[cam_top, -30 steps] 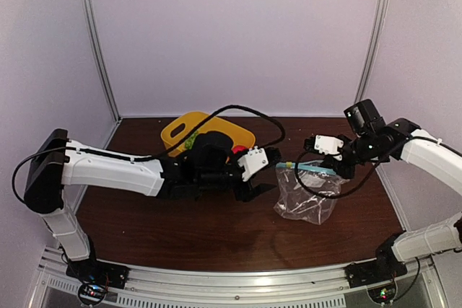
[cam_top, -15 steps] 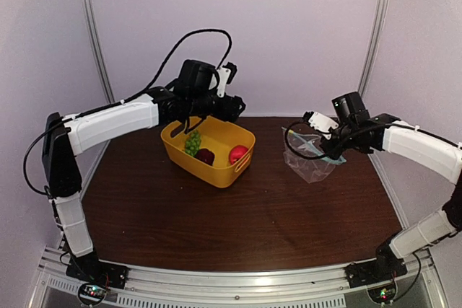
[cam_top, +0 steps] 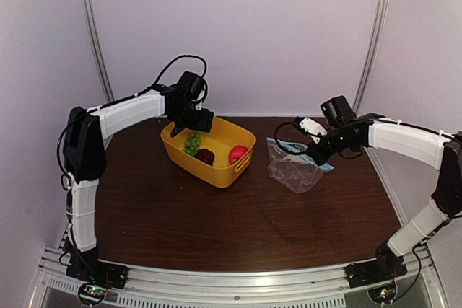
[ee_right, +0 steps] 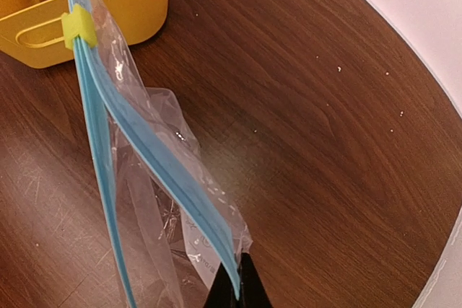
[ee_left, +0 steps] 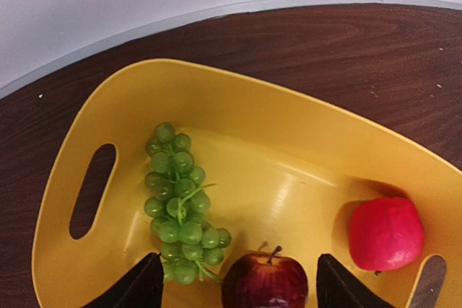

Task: Place the food in the zip-top bag and seal the zipper
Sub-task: Pick up the fake fruit from the bin.

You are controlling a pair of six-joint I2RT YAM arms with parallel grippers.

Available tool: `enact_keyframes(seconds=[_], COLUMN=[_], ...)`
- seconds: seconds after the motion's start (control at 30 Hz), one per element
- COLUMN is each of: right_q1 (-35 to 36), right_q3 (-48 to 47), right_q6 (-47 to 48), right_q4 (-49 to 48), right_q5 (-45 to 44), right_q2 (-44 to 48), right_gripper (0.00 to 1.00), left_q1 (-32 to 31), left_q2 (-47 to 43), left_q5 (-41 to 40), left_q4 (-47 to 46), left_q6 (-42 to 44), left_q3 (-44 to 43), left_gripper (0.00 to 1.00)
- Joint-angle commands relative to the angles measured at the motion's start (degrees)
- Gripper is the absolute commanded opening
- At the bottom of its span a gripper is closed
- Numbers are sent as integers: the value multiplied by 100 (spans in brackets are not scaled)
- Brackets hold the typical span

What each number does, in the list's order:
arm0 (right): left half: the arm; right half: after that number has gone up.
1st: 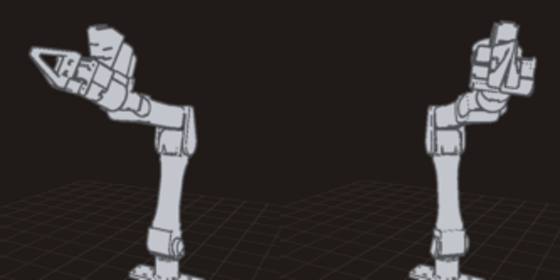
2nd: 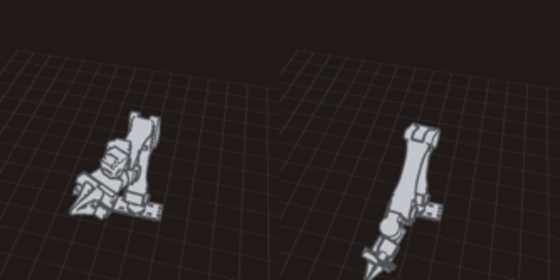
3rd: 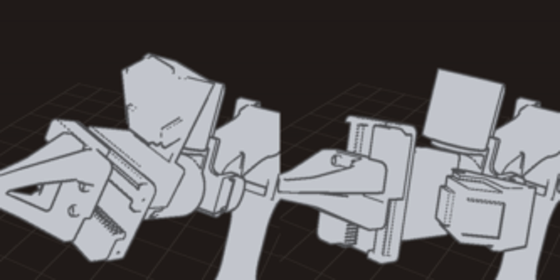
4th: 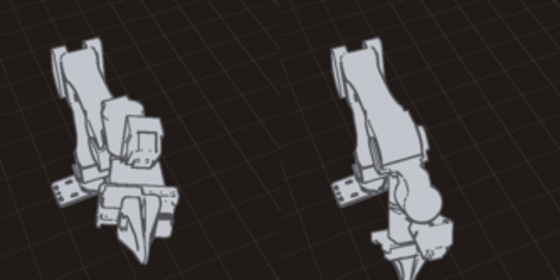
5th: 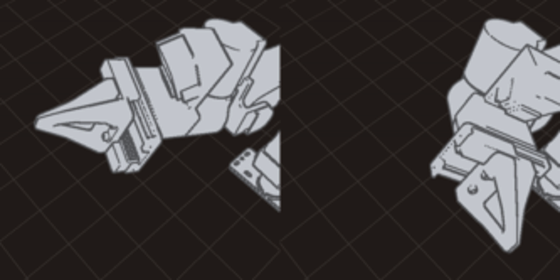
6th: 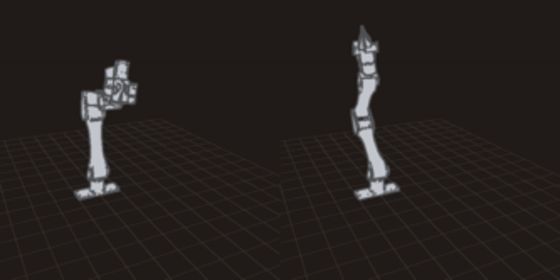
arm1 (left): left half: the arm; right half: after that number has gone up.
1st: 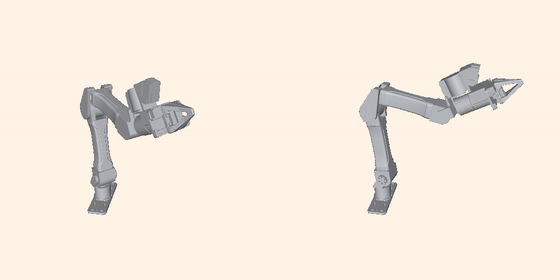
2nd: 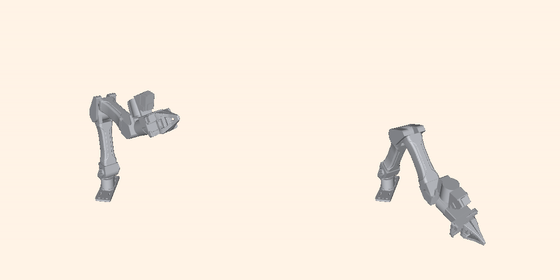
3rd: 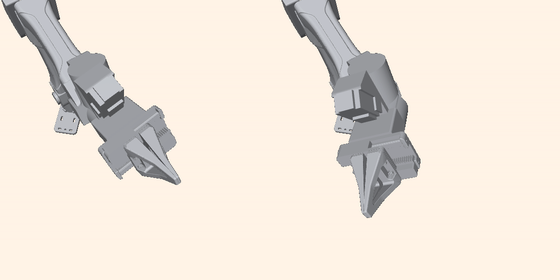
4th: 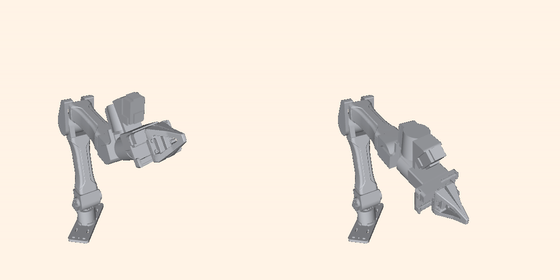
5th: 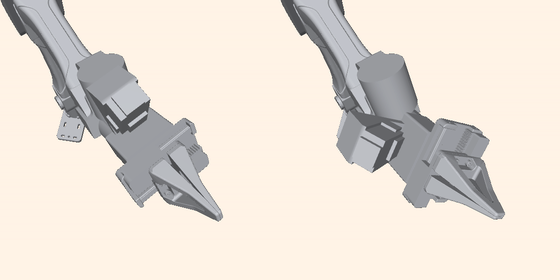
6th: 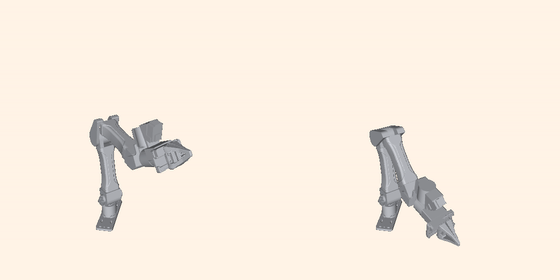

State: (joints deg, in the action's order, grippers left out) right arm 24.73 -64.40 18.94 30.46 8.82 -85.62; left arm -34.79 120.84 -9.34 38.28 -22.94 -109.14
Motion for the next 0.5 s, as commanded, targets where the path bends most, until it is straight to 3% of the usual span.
enact_keyframes(seconds=[0.0, 0.13, 0.47], right_q1=[-3, -3, -3], right_q3=[-138, -152, -457], right_q6=[-189, -217, -244], right_q4=[175, 236, 542], right_q5=[370, 377, -177], right_q2=[-85, -14, 167], right_gripper=[0, 0, 0], left_q1=[139, 276, 462], left_q2=[572, 1192, 1903], left_q5=[-481, -732, -664], left_q4=[386, 714, 797], left_q6=[-208, -314, -444], left_q3=[-585, -1185, -1467], left_gripper=[73, 71, 62])
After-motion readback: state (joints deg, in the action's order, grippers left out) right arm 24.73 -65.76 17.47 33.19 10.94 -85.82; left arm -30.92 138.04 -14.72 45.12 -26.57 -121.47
